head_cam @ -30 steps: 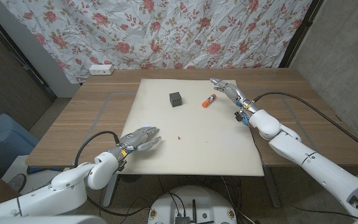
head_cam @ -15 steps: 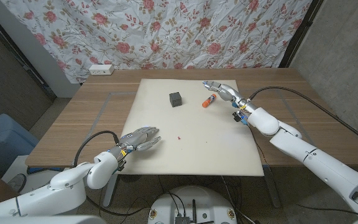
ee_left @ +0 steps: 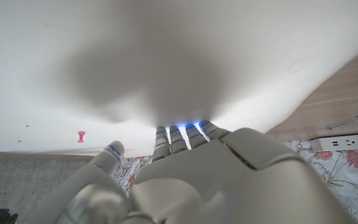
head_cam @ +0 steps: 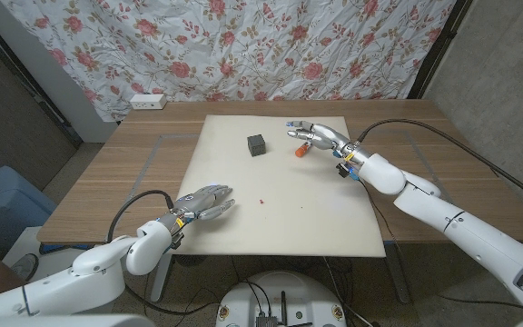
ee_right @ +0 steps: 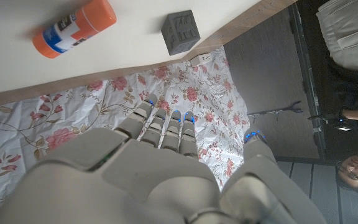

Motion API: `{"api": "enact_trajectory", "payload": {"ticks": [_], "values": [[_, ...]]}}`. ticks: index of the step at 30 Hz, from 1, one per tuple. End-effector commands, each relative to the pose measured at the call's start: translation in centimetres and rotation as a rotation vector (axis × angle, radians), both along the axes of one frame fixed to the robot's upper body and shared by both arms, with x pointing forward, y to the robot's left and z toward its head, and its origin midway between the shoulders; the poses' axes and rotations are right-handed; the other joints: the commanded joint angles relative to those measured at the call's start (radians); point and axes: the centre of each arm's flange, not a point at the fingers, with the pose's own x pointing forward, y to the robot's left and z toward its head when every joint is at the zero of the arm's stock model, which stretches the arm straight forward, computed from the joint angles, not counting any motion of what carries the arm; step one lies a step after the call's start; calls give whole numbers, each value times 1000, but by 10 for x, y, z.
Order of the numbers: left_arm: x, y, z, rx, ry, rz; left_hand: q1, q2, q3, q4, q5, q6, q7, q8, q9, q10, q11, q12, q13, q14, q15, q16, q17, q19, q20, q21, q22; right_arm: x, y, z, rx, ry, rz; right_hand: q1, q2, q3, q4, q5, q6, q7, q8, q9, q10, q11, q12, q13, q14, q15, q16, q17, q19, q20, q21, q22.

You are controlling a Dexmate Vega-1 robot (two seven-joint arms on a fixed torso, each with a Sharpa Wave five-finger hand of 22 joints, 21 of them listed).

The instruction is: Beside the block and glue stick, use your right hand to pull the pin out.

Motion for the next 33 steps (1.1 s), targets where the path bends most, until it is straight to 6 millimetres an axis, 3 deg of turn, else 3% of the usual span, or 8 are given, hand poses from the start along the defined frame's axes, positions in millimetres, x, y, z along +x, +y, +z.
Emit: {"api": "enact_trajectory", "payload": {"ticks": [1,12,33], "values": [[1,1,1,6,1,-2,12,122,11,-2,5,10,-3,0,3,3,-5,2,5,4,-45,-2,3,5,-96,2,2,-6,13,2,-107,-52,-14,22,-4,6,-16,-2,12,-5,9,5,-1,-10,1,3,5,1,2,-1,4,-3,1,1],[-3,-1,-3,7,6,-1,14,120,16,-4,4,14,-4,-2,3,5,-5,1,5,6,-45,-3,2,7,-95,1,2,-14,27,5,-213,-81,-37,73,-31,15,-40,-1,24,-10,12,8,-27,-7,-7,3,-18,14,-8,-14,-6,5,-4,1],[-3,-6,-9,16,-6,-25,16,119,26,-6,3,19,-1,-4,3,10,-4,0,5,9,-46,-4,2,13,-93,0,1,-25,47,3,-340,-108,2,163,-73,31,-49,4,28,-26,15,12,-63,3,-9,5,-44,36,-13,-29,-21,28,-6,1]]}}
